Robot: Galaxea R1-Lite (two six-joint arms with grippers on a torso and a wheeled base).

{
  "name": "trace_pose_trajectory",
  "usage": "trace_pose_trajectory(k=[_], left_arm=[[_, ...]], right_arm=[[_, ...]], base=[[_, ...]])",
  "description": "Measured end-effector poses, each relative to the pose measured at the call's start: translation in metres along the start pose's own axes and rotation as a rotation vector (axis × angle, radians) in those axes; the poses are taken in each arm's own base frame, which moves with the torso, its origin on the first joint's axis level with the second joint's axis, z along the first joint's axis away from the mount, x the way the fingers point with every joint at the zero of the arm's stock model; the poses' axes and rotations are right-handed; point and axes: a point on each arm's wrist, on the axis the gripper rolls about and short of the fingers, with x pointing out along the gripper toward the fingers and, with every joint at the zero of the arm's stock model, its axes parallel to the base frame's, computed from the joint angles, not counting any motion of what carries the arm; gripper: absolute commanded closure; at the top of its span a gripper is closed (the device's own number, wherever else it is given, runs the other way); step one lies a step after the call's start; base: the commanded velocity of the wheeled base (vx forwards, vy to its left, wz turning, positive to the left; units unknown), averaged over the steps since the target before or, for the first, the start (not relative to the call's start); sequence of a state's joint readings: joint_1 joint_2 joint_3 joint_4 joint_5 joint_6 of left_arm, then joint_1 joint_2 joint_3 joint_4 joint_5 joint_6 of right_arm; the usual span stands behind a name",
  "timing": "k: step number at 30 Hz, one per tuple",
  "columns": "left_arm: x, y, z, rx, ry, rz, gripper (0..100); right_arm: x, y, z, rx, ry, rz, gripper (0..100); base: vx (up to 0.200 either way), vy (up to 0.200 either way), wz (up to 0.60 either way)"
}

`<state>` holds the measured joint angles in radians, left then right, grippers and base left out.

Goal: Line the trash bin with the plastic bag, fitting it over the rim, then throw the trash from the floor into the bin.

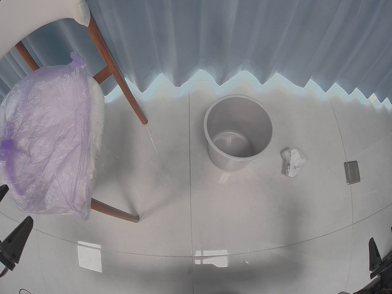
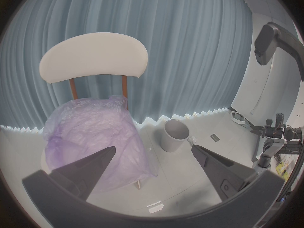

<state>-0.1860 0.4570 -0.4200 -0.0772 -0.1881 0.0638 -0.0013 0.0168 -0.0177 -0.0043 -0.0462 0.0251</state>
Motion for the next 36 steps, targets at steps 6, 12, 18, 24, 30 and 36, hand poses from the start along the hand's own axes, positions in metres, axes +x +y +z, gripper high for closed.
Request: trace_pose_trajectory(k=[6, 12, 18, 24, 30, 36], left_arm=[[0.024, 0.005, 0.019, -0.007, 0.027, -0.044, 0], [0.046, 0.008, 0.029, -0.016, 0.073, -0.065, 0], [0.066, 0.010, 0.032, -0.024, 0.125, -0.076, 0], [0.087, 0.013, 0.032, -0.027, 0.182, -0.072, 0], [0.108, 0.017, 0.037, -0.024, 0.218, -0.036, 0], [0.129, 0.022, 0.047, -0.015, 0.230, 0.038, 0]], right_arm=[[0.000, 0.000, 0.000, -0.002, 0.000, 0.000, 0], [0.000, 0.000, 0.000, -0.002, 0.000, 0.000, 0], [0.000, 0.000, 0.000, -0.002, 0.000, 0.001, 0], [0.000, 0.000, 0.000, -0.002, 0.000, 0.001, 0], [0.000, 0.000, 0.000, -0.002, 0.000, 0.001, 0], [0.000, 0.000, 0.000, -0.002, 0.000, 0.001, 0]], base=[[0.000, 0.000, 0.00], [0.000, 0.000, 0.00], [0.000, 0.000, 0.00], [0.000, 0.000, 0.00], [0.000, 0.000, 0.00], [0.000, 0.000, 0.00]])
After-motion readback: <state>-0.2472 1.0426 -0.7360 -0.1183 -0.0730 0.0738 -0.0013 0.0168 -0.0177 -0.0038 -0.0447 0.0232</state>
